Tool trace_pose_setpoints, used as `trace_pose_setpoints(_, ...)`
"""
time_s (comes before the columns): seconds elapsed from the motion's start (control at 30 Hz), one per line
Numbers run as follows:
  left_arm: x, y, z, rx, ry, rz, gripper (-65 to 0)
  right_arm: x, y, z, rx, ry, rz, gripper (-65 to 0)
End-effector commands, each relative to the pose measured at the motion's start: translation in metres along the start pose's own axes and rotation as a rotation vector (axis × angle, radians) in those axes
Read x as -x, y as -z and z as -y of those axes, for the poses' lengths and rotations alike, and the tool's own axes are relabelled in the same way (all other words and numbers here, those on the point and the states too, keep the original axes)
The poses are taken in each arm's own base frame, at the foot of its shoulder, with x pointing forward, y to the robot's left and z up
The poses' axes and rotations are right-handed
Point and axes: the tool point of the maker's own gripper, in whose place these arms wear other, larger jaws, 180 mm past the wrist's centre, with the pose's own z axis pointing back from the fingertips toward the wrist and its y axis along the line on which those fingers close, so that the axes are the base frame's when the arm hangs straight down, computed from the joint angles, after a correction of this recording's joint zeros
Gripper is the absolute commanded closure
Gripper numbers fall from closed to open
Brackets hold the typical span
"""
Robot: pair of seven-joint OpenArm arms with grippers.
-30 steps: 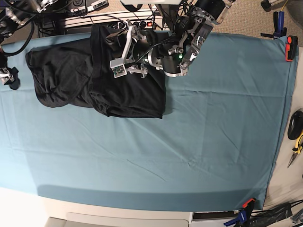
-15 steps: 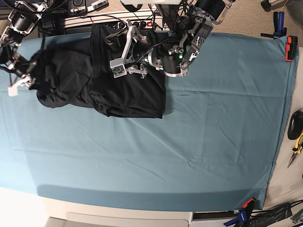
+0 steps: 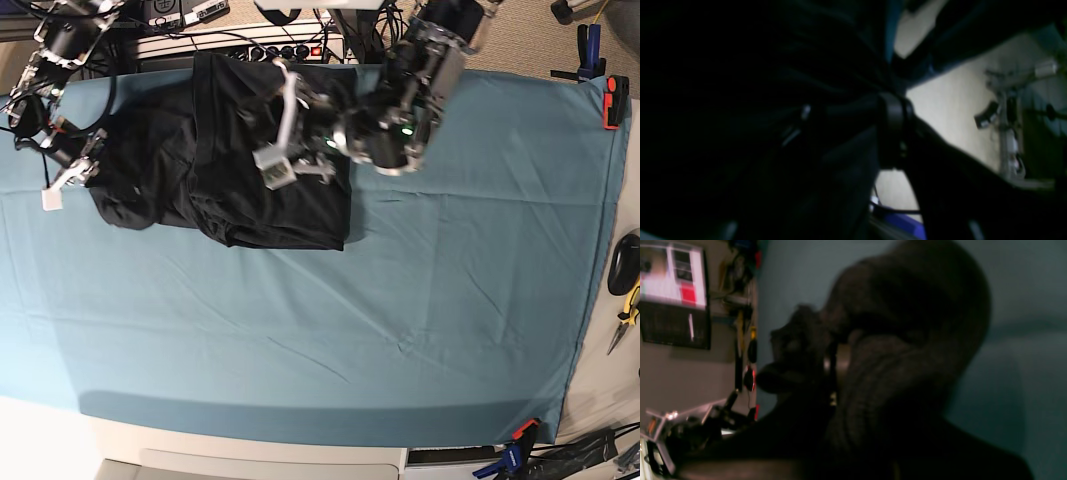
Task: Fold the T-shirt properly
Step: 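Flip the bundle over with the right gripper and withdraw the left gripper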
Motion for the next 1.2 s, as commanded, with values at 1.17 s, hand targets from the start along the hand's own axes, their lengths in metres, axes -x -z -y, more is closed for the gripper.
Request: trace_pose_setpoints(1.17, 0.035, -0.115, -0.097, -0.272, -0.096, 0.038, -23.8, 0.121, 0.14, -0.171, 0.276, -0.766, -0.222, 0.0)
